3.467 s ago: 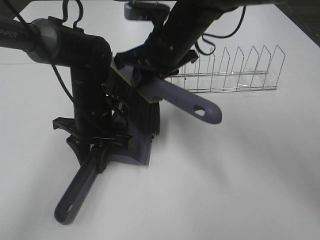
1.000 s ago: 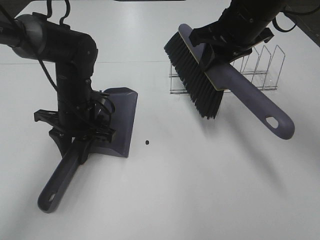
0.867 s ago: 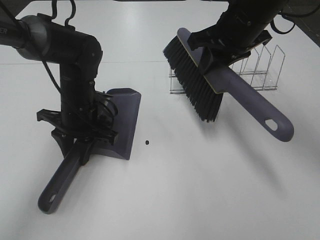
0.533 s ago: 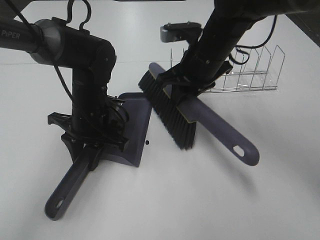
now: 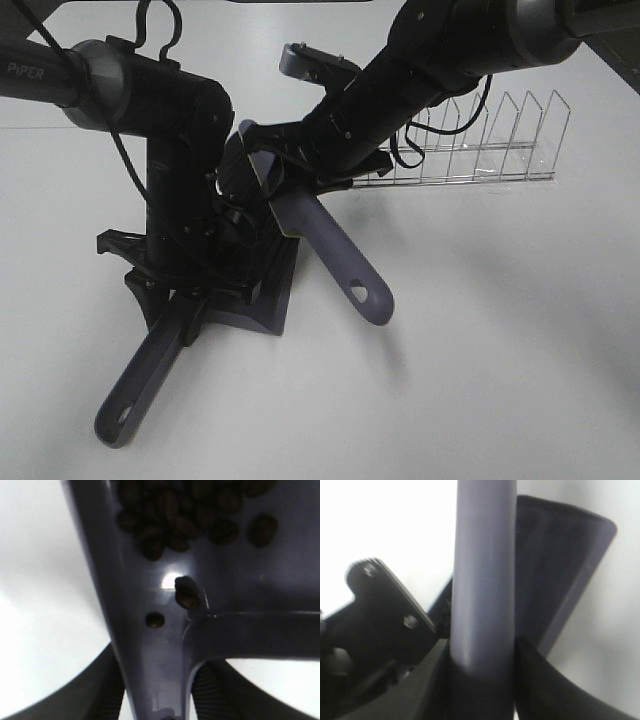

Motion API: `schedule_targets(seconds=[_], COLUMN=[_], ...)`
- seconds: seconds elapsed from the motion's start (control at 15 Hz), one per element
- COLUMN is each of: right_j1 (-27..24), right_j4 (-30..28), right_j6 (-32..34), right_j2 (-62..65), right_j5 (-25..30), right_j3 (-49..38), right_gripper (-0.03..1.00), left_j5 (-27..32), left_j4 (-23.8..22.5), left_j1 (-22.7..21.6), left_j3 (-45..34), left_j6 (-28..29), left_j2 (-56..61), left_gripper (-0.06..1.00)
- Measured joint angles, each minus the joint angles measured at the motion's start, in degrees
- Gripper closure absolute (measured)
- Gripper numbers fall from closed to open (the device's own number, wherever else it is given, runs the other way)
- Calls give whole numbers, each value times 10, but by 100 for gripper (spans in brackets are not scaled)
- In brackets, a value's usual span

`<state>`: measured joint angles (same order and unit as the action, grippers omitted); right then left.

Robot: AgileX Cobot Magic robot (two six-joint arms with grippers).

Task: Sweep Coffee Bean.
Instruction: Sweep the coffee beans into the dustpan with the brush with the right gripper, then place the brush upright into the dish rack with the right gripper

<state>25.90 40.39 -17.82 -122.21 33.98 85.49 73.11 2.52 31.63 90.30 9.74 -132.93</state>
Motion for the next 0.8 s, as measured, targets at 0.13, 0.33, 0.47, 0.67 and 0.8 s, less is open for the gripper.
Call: schedule_targets(seconds=[0.13, 0.33, 0.47, 0.67, 0.8], right_j1=[-40, -72, -73, -73, -73], right_j4=[139, 70, -85, -265, -350], right_j6=[-135, -117, -25, 88, 133], right_j2=[29, 111, 151, 190, 225], right_j5=[0, 30, 70, 140, 172], right_j3=[14, 17, 17, 12, -22], right_gripper=[66, 66, 66, 66, 66], left_j5=[3, 3, 3, -2, -7], left_j4=[6, 29, 46, 48, 48], left_j1=[-2, -21, -42, -77, -98], left_j3=[0, 0, -1, -3, -5], left_j6=[-1, -10, -22, -33, -35], left_j2=[0, 1, 5, 10, 13], left_gripper=[59, 59, 59, 59, 59])
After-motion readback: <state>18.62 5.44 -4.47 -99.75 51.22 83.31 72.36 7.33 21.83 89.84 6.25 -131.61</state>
